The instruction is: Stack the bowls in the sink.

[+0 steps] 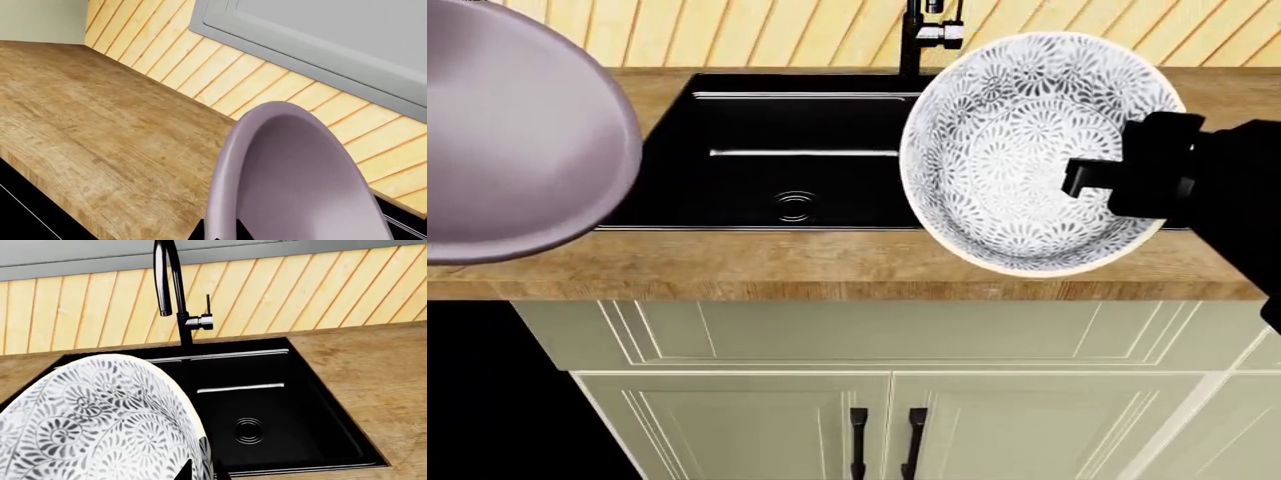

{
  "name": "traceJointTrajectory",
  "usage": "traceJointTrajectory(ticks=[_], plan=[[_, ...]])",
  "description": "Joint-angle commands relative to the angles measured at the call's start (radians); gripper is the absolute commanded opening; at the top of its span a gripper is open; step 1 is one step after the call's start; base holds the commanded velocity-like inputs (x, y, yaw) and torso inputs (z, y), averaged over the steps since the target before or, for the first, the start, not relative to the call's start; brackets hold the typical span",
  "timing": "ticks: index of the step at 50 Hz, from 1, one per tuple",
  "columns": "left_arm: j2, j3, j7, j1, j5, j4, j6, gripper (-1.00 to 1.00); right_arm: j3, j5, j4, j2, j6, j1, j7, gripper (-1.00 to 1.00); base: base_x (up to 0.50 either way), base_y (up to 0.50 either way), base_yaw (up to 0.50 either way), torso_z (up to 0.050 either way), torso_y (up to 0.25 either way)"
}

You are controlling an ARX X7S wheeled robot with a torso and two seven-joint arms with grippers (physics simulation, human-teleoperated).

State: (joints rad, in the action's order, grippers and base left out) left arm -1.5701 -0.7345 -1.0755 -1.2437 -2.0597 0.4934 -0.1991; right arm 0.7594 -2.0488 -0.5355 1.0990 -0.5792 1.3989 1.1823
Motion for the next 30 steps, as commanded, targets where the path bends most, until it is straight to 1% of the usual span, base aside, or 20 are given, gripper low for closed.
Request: traceJointTrajectory(ticks=[1, 6, 30], plan=[[-0.001, 0.016, 0.001, -0.118, 0.014, -0.001, 0.017, -1.0, -0.021, 0.037, 0.006, 0.002, 0.002, 0.013, 0.004, -1.0, 0.16, 0.0, 0.0, 0.0, 0.0], [-0.001, 0.014, 0.007, -0.112, 0.019, -0.002, 0.024, -1.0, -0.011, 0.044, 0.011, -0.004, -0.007, 0.008, 0.003, -1.0, 0.36, 0.0, 0.0, 0.0, 0.0], [-0.001, 0.024, 0.008, -0.102, 0.018, -0.005, 0.022, -1.0, 0.014, 0.051, 0.015, -0.007, -0.041, -0.005, -0.001, -1.0, 0.5, 0.0, 0.0, 0.0, 0.004]])
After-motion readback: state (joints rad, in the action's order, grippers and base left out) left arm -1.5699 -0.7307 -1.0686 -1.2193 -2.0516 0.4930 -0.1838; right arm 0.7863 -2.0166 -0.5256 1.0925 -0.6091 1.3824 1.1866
